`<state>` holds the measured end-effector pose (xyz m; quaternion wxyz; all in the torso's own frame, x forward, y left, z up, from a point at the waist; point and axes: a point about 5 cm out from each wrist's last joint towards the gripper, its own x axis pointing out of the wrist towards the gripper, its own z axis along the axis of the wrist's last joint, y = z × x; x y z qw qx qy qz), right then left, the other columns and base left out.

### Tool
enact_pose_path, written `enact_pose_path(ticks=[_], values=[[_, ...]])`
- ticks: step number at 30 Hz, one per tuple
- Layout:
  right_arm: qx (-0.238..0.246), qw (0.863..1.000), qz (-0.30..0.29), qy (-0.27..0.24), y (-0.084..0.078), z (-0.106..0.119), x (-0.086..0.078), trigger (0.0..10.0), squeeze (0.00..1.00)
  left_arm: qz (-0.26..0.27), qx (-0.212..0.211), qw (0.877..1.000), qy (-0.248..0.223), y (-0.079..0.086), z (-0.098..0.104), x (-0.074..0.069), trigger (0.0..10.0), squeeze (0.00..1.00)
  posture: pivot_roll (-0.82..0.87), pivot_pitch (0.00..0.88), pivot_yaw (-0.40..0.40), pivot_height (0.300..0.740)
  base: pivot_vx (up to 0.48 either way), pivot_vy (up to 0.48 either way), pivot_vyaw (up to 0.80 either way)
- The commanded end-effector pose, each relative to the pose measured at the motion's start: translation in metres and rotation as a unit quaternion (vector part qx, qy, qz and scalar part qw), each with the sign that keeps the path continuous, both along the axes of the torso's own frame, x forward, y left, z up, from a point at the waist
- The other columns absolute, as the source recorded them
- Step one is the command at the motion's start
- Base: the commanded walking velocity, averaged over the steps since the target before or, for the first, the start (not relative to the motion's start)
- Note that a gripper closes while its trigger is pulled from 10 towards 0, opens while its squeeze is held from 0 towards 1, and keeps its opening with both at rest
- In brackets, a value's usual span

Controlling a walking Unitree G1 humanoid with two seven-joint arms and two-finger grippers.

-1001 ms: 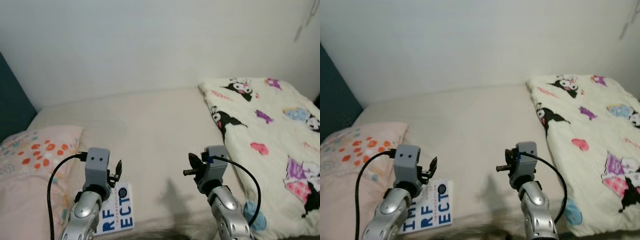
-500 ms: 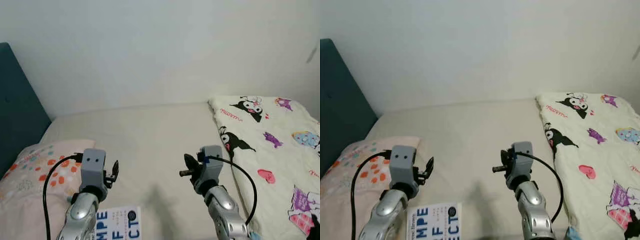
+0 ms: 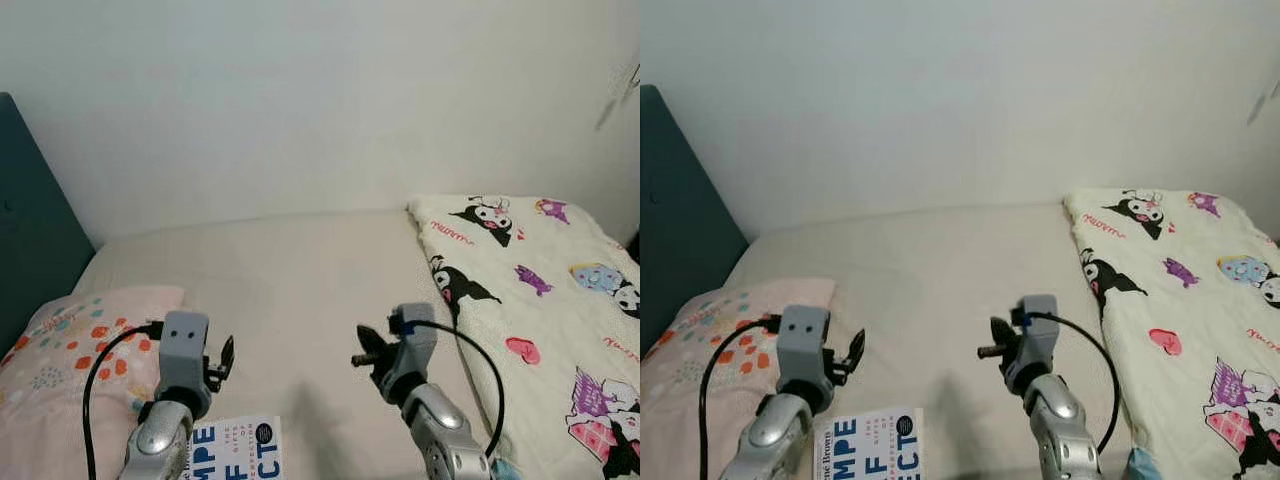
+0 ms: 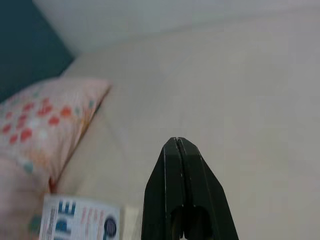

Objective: Clean up the room

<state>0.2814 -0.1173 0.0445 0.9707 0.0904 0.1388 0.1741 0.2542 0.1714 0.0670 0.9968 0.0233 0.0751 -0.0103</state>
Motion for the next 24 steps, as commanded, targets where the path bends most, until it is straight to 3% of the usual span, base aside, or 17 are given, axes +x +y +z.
enact_pose_path(ticks=[1,9,10,13,15,16,18,24], values=[[-0.017,1.000,0.003,0.024,0.002,-0.010,-0.002,10.0,0.00,-0.006,0.019,1.000,0.015,0.003,-0.008,-0.004,10.0,0.00,0.06,0.009,-0.023,0.740,0.000,0.000,0.00],[-0.044,0.995,0.018,0.084,0.005,-0.034,-0.012,10.0,0.00,-0.029,0.031,0.998,0.046,-0.002,-0.023,-0.008,10.0,0.00,0.06,0.011,-0.017,0.740,0.000,0.000,0.00],[-0.070,0.993,0.029,0.087,0.006,-0.039,-0.015,10.0,0.00,-0.035,0.027,0.998,0.054,-0.004,-0.027,-0.009,10.0,0.00,0.06,0.012,-0.016,0.740,0.000,0.000,0.00],[-0.081,0.990,0.043,0.107,0.008,-0.047,-0.019,10.0,0.00,-0.039,0.027,0.996,0.070,-0.005,-0.033,-0.010,10.0,0.00,0.06,0.011,-0.015,0.740,0.000,0.000,0.00],[-0.106,0.980,0.082,0.145,0.012,-0.063,-0.030,10.0,0.00,-0.045,0.040,0.993,0.104,-0.005,-0.051,-0.012,10.0,0.00,0.06,0.013,-0.016,0.740,0.000,0.000,0.00],[-0.106,0.980,0.082,0.145,0.012,-0.063,-0.030,10.0,0.00,-0.045,0.040,0.993,0.104,-0.005,-0.051,-0.012,10.0,0.00,0.06,0.013,-0.016,0.740,0.000,0.000,0.00],[-0.116,0.969,0.093,0.196,0.014,-0.081,-0.041,10.0,0.00,-0.043,0.059,0.987,0.142,-0.003,-0.071,-0.015,10.0,0.00,0.05,0.009,-0.008,0.740,0.000,0.000,0.00],[-0.143,0.953,0.048,0.262,0.006,-0.099,-0.052,10.0,0.00,-0.055,0.062,0.971,0.225,-0.005,-0.102,-0.027,10.0,0.00,0.06,0.006,-0.007,0.740,0.000,0.000,0.00]])
